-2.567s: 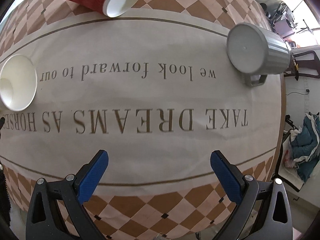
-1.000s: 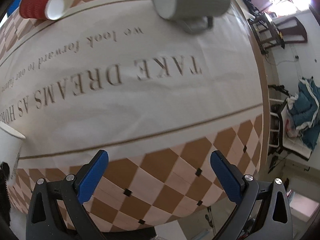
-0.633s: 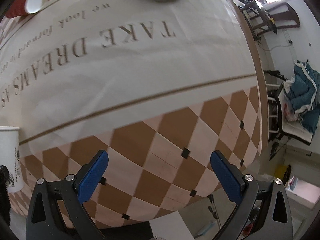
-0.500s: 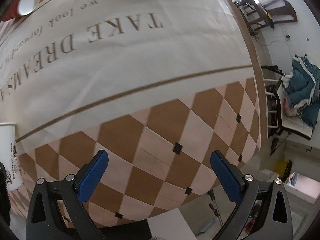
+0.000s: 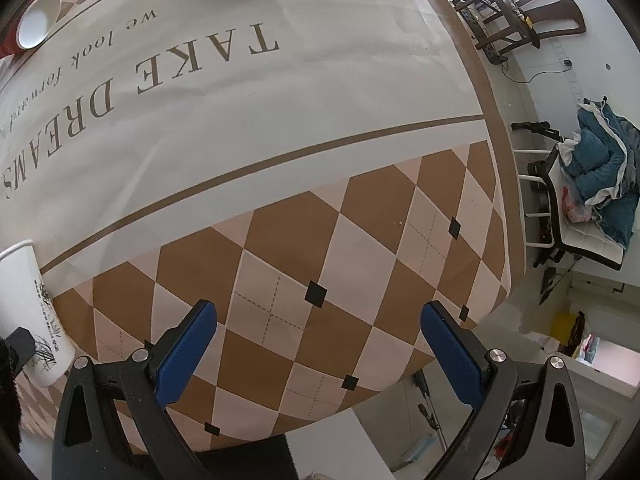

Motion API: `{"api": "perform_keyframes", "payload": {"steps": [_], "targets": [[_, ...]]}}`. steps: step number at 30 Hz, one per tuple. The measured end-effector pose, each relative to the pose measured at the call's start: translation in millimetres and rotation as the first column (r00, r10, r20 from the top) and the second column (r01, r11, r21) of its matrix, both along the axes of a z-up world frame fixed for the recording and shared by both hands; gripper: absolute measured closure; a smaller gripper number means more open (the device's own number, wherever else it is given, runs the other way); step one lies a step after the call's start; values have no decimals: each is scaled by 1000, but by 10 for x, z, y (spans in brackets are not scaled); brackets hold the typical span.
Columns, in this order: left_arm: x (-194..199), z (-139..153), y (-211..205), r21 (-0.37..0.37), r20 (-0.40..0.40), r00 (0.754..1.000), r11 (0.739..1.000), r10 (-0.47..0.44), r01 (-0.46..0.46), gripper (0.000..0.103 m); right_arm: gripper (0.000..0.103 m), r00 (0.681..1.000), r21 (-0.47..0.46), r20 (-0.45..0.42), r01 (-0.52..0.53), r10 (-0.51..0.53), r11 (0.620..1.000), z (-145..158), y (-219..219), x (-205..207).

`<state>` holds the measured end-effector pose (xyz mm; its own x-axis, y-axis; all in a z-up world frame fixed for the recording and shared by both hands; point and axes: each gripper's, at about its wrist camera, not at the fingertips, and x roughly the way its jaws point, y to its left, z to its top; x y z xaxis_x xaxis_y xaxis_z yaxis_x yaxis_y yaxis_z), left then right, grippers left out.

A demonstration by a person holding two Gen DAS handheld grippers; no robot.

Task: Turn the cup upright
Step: 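Lift the bird-print cup with the left tool and carry it toward the right tool, then grasp the cup with the right tool while the left tool releases it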

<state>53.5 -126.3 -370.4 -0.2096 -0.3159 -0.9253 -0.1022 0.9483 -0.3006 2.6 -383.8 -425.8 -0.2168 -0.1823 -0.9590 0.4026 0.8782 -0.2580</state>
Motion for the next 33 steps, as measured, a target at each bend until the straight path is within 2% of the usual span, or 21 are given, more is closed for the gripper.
{"api": "perform_keyframes", "payload": {"steps": [3, 4, 6, 8, 10, 13, 16, 19, 26, 33], "targets": [[-8, 39, 75, -28, -20, 999, 999, 35, -36, 49, 0, 1000, 17, 4, -3, 3, 1000, 18, 0, 33], [-1, 103, 97, -18, -7, 1000, 1000, 21, -21, 49, 0, 1000, 26, 7, -6, 6, 1000, 37, 8, 44], [5, 232, 115, 32, 38, 999, 999, -39, 37, 43, 0, 1000, 40, 15, -12, 11, 999, 88, 27, 64], [13, 461, 212, 90, 119, 988, 992, -100, 89, 30, 0, 999, 52, 25, -26, 25, 998, 160, 86, 88], [11, 649, 374, 155, 199, 971, 983, -132, 102, 29, 0, 998, 75, 43, -46, 43, 996, 259, 190, 126], [8, 821, 661, 233, 284, 947, 969, -151, 84, 0, 0, 993, 125, 83, -94, 84, 988, 435, 424, 173], [9, 838, 933, 318, 326, 930, 946, -169, 61, 0, 0, 984, 184, 119, -152, 131, 971, 550, 749, 274], [-8, 696, 1121, 369, 312, 934, 928, -173, 49, 0, 0, 973, 205, 136, -212, 187, 955, 599, 1078, 371], [-19, 317, 1170, 420, 292, 936, 906, -194, 56, 0, 8, 961, 193, 131, -264, 242, 945, 534, 1633, 501], [-15, 128, 1285, 418, 278, 941, 906, -194, 64, 0, 16, 960, 180, 106, -276, 261, 944, 379, 1900, 564]]}}
